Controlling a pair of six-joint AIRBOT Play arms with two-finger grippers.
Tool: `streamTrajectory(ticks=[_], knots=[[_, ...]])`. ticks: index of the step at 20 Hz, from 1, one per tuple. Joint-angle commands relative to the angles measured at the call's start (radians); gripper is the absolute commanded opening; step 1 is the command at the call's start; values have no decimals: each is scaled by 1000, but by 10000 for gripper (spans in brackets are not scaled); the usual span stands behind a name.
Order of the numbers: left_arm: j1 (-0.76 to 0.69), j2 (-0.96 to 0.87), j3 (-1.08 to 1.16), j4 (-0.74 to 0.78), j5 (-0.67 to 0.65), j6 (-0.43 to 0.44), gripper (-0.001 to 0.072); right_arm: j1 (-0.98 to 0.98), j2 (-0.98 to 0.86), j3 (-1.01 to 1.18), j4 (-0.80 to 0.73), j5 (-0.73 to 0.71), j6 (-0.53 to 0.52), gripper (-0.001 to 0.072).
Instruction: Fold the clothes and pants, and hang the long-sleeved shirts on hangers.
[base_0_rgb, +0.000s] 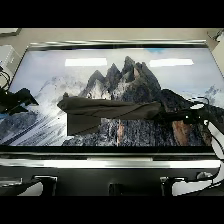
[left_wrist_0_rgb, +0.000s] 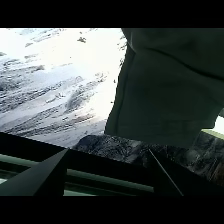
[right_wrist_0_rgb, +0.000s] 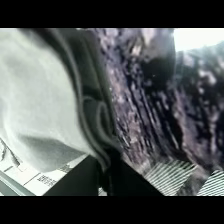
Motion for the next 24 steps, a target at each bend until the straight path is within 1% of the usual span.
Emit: streamTrajectory(ticks=[1,3,5,7,8,9,10,11,12,15,16,19,24], knots=[[1,-1,-1,0,20,0,555,10,2,-1,16,0,-39,37],[8,-2,-18,-18,75,0,555,10,21,-1,19,18,-50,37],[56,-2,-121,-138,179,15,556,10,47,-1,19,37,-57,36],[124,-2,-293,-289,340,42,556,10,71,-1,19,60,-57,36],[156,-2,-384,-379,443,85,555,10,79,-1,19,76,-57,37],[190,-7,-476,-495,551,141,556,10,84,-1,18,92,-57,37],[217,-22,-546,-614,630,209,556,10,89,-1,18,108,-57,37],[236,-50,-598,-729,695,301,556,10,92,-1,18,119,-57,37],[240,-90,-623,-811,743,389,556,10,92,-1,19,131,-57,37],[216,-256,-573,-957,759,561,556,10,92,-1,19,153,-57,37],[204,-311,-537,-971,760,582,556,10,92,-1,19,155,-56,37],[178,-459,-410,-970,759,588,556,10,92,-1,20,154,-55,37],[132,-578,-235,-969,760,588,554,10,92,-1,19,145,-47,37]])
